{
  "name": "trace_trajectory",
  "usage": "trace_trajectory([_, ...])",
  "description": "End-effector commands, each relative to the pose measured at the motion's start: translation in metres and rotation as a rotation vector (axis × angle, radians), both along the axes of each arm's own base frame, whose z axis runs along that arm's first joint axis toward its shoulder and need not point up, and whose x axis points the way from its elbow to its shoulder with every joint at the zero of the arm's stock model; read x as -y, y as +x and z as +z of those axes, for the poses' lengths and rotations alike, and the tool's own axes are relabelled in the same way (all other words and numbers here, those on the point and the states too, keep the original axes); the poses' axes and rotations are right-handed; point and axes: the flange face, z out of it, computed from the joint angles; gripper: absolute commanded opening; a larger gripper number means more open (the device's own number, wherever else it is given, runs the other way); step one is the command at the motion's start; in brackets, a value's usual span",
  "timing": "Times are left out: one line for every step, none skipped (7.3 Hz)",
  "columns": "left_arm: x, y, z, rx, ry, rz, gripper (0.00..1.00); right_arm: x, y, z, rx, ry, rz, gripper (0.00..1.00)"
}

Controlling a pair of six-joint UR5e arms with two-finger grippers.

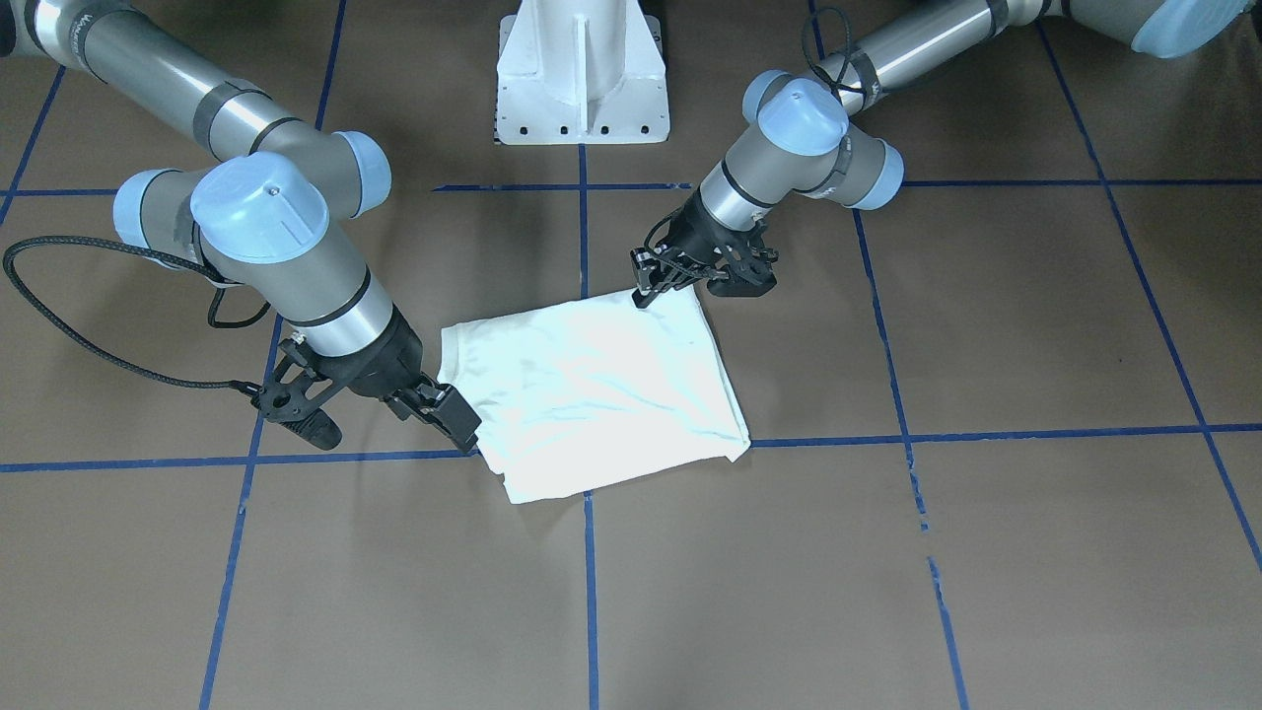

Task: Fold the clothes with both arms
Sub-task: 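Release and raise the right gripper while the left gripper presses the side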

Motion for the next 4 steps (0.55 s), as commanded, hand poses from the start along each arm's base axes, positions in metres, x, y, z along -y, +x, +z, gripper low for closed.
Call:
trace_trajectory([-0.011,-0.011,0.016,0.02,0.002,-0.013,0.0,0.0,0.0,0.0,0.001,0.001,0.0,1.0])
trace_trajectory([-0.017,-0.019,0.032,0.038,-0.005,-0.009,0.0,-0.001,0.001,-0.002,0.003,0.003,0.0,1.0])
trace_trajectory([-0.019,-0.019,0.038,0.046,-0.01,-0.006,0.0,-0.001,0.002,-0.005,0.006,0.007,0.001,1.0])
trace_trajectory([-0.019,-0.021,0.044,0.056,-0.013,-0.009,0.0,-0.002,0.002,-0.006,0.007,0.008,0.001,1.0])
